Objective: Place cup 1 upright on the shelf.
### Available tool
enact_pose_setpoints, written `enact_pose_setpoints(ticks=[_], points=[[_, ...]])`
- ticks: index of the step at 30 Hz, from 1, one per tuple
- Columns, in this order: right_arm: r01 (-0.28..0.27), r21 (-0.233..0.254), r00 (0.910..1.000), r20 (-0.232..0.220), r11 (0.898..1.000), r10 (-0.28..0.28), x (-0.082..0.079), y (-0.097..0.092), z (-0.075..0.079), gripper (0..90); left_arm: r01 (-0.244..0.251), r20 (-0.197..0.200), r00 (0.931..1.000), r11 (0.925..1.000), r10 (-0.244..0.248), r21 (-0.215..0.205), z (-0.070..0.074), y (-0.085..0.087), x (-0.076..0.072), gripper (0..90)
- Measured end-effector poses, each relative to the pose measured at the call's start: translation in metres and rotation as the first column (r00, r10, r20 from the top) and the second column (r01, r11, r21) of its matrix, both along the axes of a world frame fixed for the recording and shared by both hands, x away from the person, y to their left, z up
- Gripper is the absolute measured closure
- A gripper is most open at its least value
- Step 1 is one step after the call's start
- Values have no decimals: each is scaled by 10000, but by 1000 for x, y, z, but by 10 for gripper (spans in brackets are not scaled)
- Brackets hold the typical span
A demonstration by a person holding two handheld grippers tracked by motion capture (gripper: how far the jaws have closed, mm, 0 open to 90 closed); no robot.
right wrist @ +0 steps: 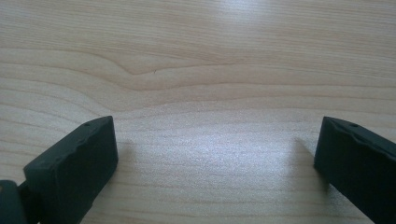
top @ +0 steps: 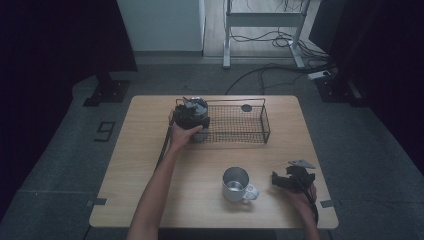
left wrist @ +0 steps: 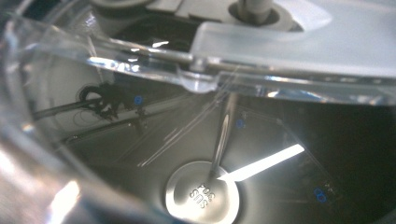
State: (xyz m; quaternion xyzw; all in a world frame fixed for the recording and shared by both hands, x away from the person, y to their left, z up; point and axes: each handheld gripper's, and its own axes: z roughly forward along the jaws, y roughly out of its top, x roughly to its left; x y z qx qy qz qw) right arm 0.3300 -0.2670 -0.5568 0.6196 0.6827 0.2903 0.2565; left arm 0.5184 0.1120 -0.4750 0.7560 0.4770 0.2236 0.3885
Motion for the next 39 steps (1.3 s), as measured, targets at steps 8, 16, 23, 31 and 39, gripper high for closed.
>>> enact_pose_setpoints(ticks=[8, 16, 23, 31, 39], points=[[0, -2, 10000, -3, 10000, 0, 0, 0, 0, 0, 222, 491, 9986, 9993, -206, -315, 16, 7, -12, 3], [-9, 3, 10000, -11, 10000, 9, 0, 0, 0, 0, 325, 732, 9970, 9956, -262, -874, 34, 22, -28, 10], [3, 1, 10000, -5, 10000, -3, 0, 0, 0, 0, 579, 693, 9964, 9898, -492, -1299, 38, 35, -45, 11], [1, -2, 10000, -5, 10000, -1, 0, 0, 0, 0, 655, 841, 9948, 9922, -567, -1059, 39, 52, -64, 28], [12, -1, 10000, -31, 10000, -12, 0, 0, 0, 0, 904, 922, 9922, 9933, -836, -722, 39, 61, -90, 54]])
